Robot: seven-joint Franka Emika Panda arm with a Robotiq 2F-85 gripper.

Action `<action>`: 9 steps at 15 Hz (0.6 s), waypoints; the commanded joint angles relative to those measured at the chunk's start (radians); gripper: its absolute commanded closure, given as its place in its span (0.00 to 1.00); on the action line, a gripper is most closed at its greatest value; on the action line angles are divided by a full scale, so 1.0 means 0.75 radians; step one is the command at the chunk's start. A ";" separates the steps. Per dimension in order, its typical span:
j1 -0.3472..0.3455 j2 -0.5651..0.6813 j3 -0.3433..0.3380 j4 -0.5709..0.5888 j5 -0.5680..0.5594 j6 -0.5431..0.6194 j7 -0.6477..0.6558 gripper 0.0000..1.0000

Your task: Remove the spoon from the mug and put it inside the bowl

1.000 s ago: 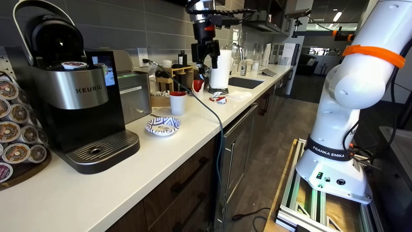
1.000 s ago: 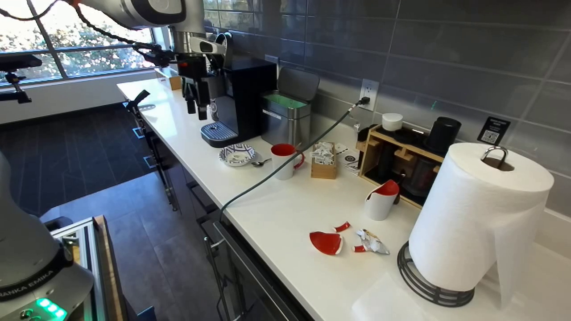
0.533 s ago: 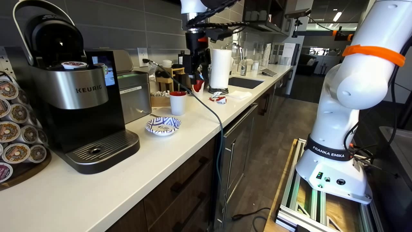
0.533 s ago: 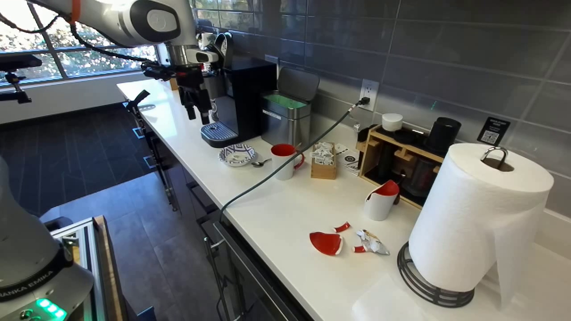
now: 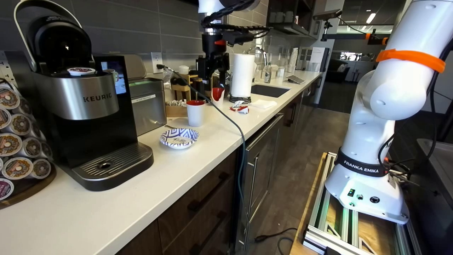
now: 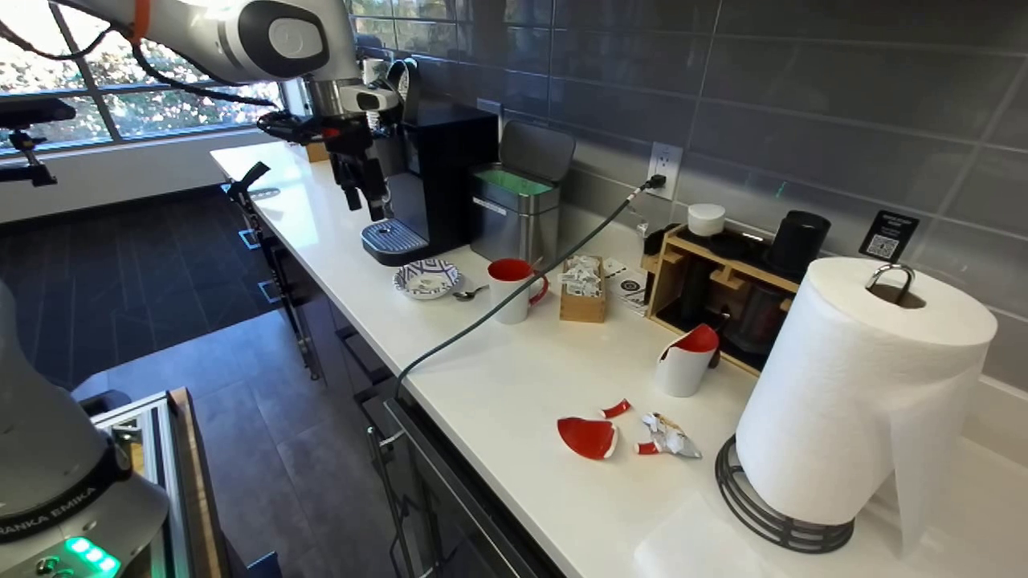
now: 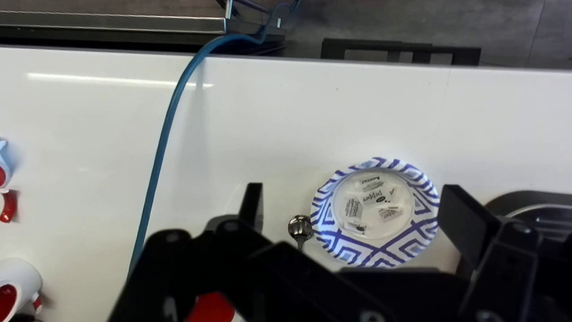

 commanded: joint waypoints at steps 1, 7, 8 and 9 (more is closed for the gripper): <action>-0.049 0.091 -0.051 -0.001 0.031 0.186 0.125 0.00; -0.149 0.258 -0.154 0.041 -0.042 0.399 0.334 0.00; -0.153 0.291 -0.163 0.068 -0.042 0.422 0.393 0.00; -0.156 0.317 -0.174 0.086 -0.058 0.442 0.454 0.00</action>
